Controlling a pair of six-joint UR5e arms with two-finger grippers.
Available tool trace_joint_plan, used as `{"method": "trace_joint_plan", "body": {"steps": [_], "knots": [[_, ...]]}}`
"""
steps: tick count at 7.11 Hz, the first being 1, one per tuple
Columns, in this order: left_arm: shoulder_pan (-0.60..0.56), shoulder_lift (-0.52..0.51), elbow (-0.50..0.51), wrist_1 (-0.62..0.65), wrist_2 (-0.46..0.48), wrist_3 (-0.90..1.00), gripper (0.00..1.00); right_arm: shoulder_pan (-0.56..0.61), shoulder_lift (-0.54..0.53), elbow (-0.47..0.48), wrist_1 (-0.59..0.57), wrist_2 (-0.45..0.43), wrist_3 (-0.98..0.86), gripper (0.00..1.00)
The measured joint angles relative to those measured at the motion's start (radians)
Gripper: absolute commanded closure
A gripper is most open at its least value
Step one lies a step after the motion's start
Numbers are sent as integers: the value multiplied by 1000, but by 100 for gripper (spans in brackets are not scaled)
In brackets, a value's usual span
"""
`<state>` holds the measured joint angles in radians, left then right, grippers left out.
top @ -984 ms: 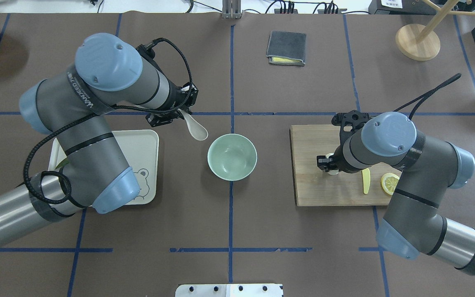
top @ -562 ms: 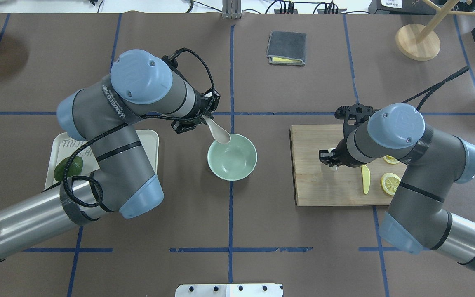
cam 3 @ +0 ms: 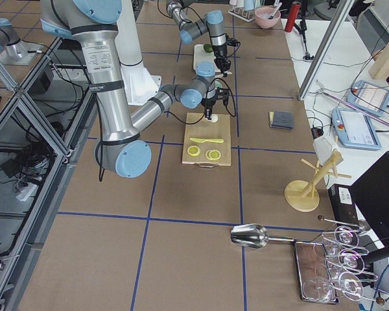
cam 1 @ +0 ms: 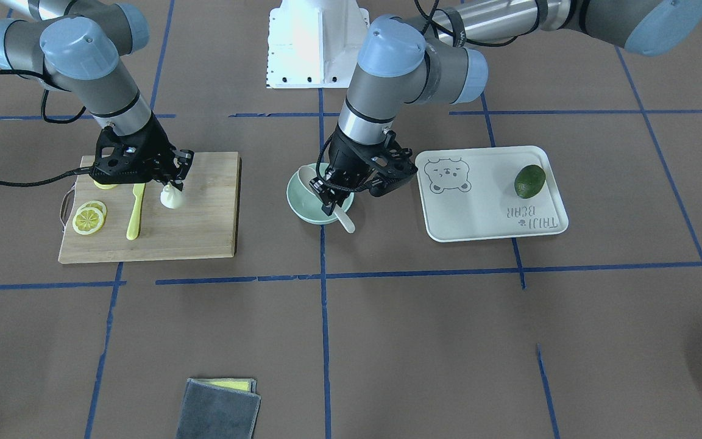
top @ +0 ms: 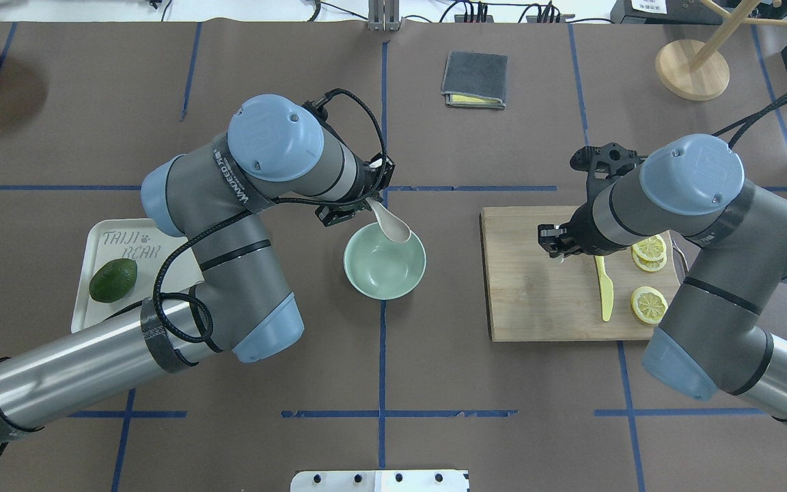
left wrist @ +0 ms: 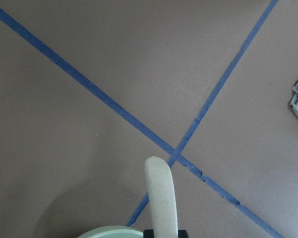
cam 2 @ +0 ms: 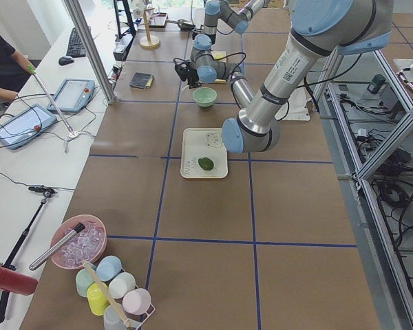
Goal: Put spoon and bun in bowl
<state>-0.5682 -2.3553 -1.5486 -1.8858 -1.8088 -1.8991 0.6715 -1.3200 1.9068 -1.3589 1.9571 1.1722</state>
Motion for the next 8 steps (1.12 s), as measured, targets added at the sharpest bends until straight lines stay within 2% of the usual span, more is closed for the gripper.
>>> {"method": "trace_joint_plan", "body": {"steps": [1, 2, 3, 7, 8], "knots": [[16, 3, 3, -1, 7, 1, 100, 3, 7, 1, 0, 2, 1, 100], [30, 9, 3, -1, 23, 4, 64, 4, 13, 3, 0, 3, 1, 100], [39, 16, 1, -1, 34, 6, 1, 4, 16, 4, 0, 3, 1, 100], [38, 48, -53, 24, 39, 84, 0, 8, 18, 10, 0, 3, 1, 100], [29, 59, -94, 71, 37, 120, 0, 9, 26, 13, 0, 3, 1, 100]]}}
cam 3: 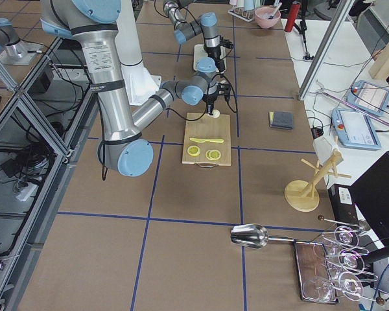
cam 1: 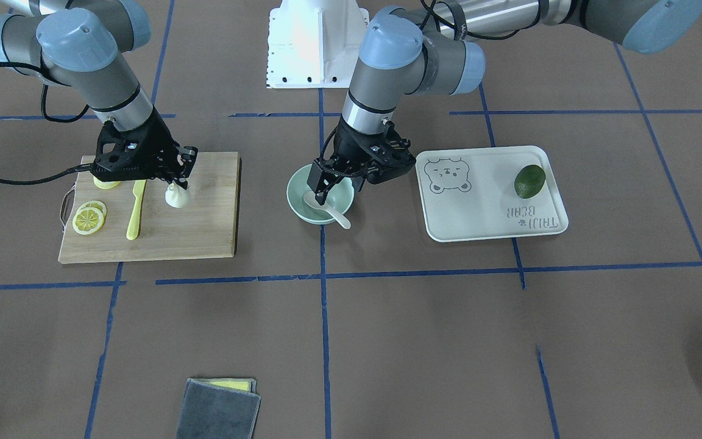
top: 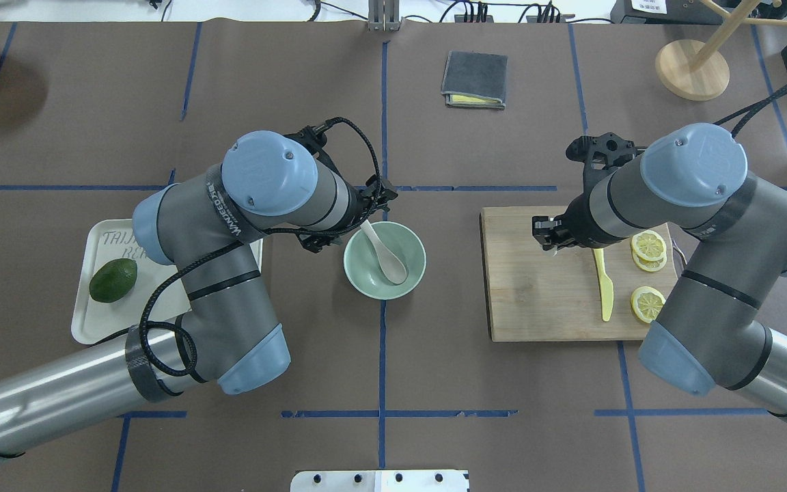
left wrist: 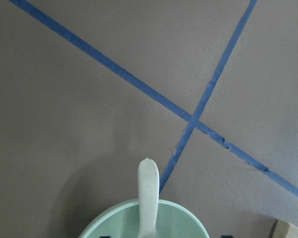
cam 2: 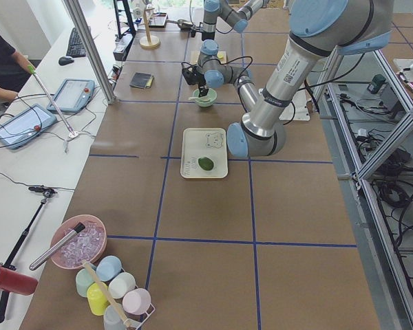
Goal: Put spoon and bun in bowl
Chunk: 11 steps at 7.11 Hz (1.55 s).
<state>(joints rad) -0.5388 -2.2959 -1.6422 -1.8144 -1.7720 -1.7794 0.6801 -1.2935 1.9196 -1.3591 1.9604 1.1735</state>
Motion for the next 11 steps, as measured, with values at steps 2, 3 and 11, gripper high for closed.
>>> {"method": "trace_joint_plan", "body": {"steps": [2, 3, 11], "knots": [[-39, 17, -121, 180, -2, 161, 0, -4, 52, 14, 0, -2, 1, 100], [-70, 33, -168, 253, -2, 266, 0, -12, 93, 12, -1, -3, 3, 100], [-542, 198, -185, 415, -169, 1129, 0, -184, 519, -300, -59, -118, 115, 61]]}}
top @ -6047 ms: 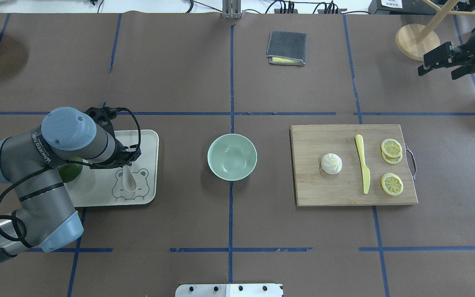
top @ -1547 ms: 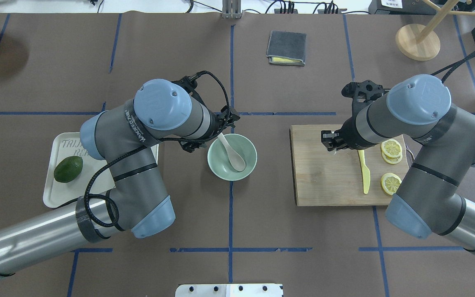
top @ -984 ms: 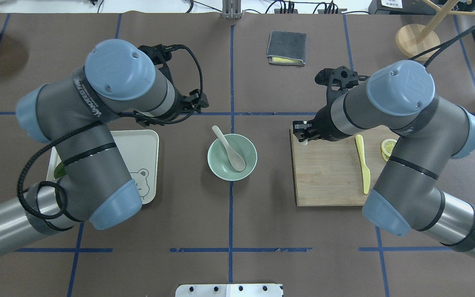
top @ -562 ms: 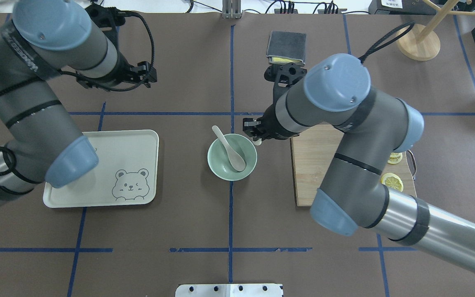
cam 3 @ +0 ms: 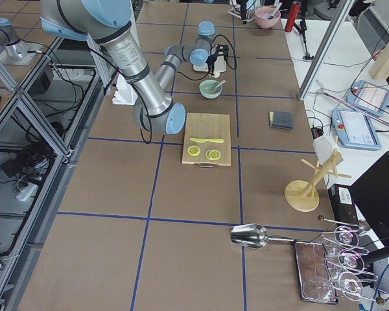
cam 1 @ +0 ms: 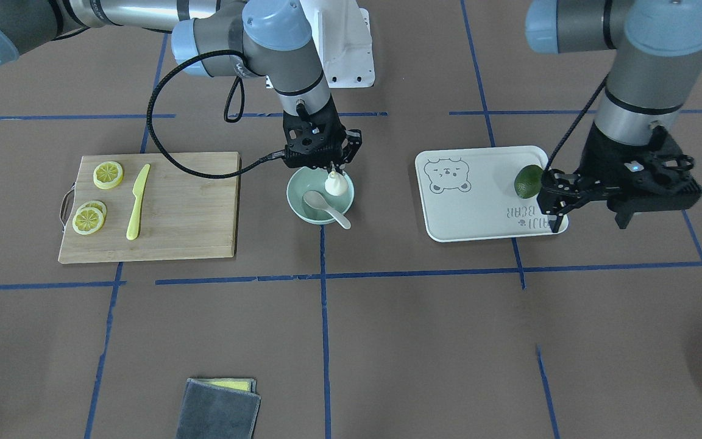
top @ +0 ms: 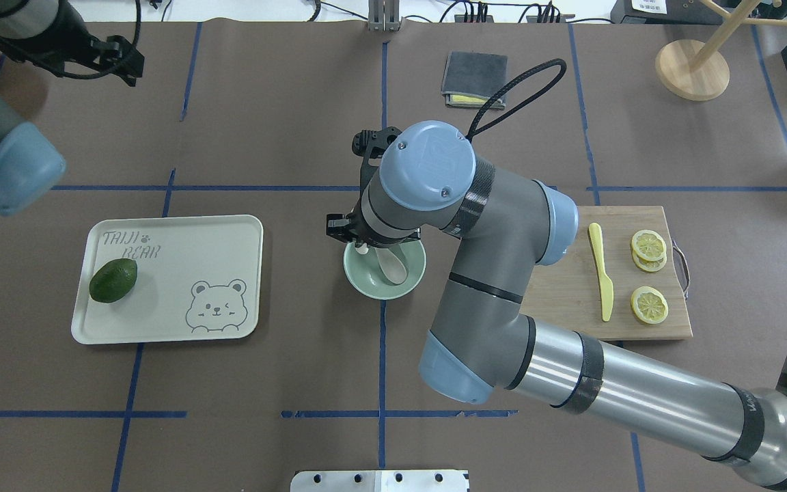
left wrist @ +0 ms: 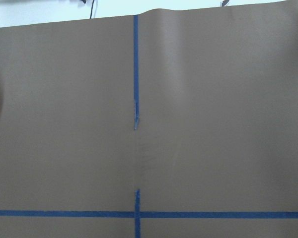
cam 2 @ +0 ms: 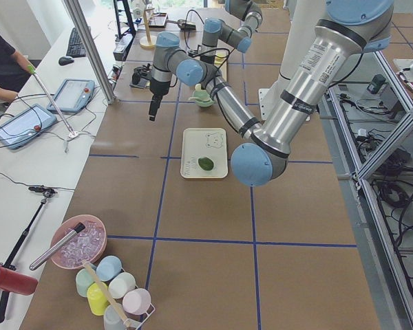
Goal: Put spoon and bun in bowl
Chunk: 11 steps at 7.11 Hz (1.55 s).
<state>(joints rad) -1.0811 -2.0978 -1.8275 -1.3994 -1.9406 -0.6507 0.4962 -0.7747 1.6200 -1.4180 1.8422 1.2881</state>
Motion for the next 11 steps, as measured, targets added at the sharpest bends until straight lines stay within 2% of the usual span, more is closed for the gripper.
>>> {"method": "trace_joint_plan", "body": {"steps": [1, 2, 6, 11], "knots": [[-52, 4, 32, -1, -25, 78, 0, -2, 1, 0, -16, 1, 11, 15], [-91, 8, 63, -6, -37, 140, 0, -2, 1, 2, -35, 3, 15, 0], [-179, 58, 127, -46, -68, 297, 0, 1, 1, 6, -48, 5, 16, 0], [-390, 143, 306, -80, -233, 665, 0, 4, 4, 11, -47, 4, 17, 0]]}}
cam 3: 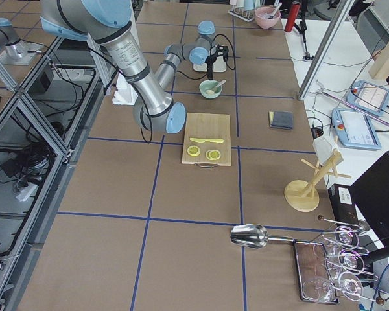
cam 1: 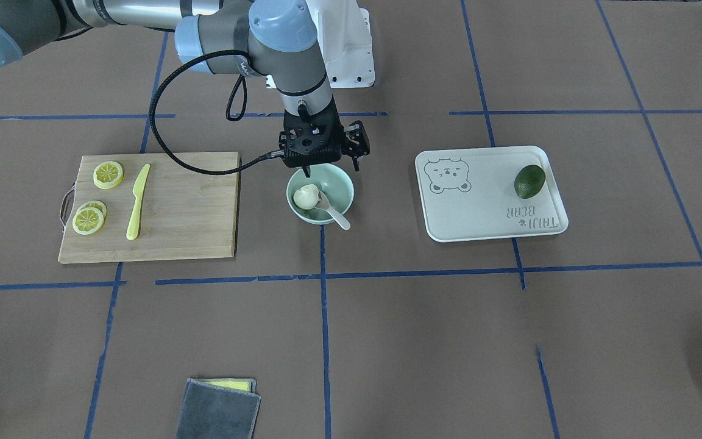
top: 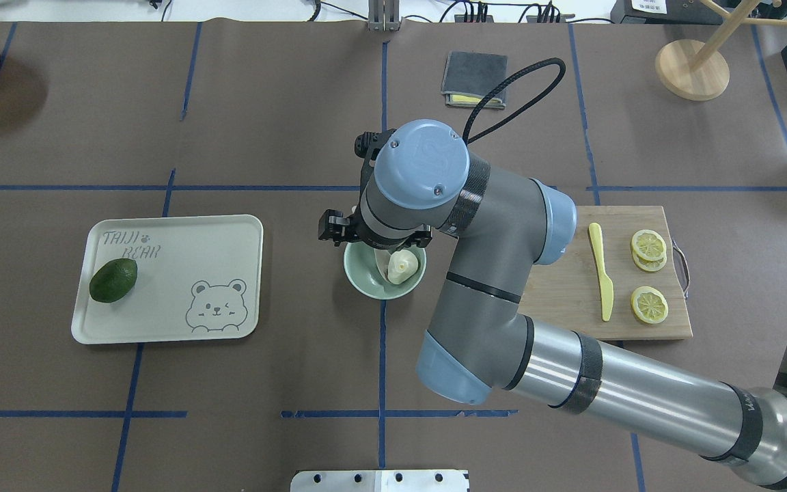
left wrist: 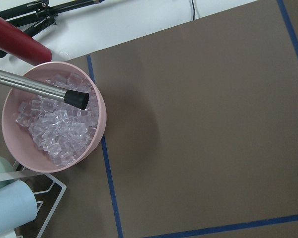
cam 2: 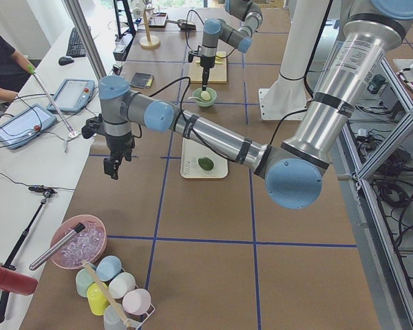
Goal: Put spoon and bun in bowl
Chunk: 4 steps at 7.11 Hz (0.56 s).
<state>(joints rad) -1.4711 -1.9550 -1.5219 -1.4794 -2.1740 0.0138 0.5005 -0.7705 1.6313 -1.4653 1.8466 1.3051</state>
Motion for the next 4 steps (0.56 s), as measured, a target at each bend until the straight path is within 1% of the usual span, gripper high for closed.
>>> {"method": "trace_joint_plan", "body": {"steps": [1, 2, 4], "knots": [[-32, 47, 22, -1, -34, 56, 0, 9, -3, 11, -3, 1, -1, 0], [-55, 90, 31, -1, -68, 84, 0, 31, -18, 43, -20, 8, -6, 0], [-82, 153, 34, -1, -139, 107, 0, 136, -125, 203, -151, 70, -106, 0]]}}
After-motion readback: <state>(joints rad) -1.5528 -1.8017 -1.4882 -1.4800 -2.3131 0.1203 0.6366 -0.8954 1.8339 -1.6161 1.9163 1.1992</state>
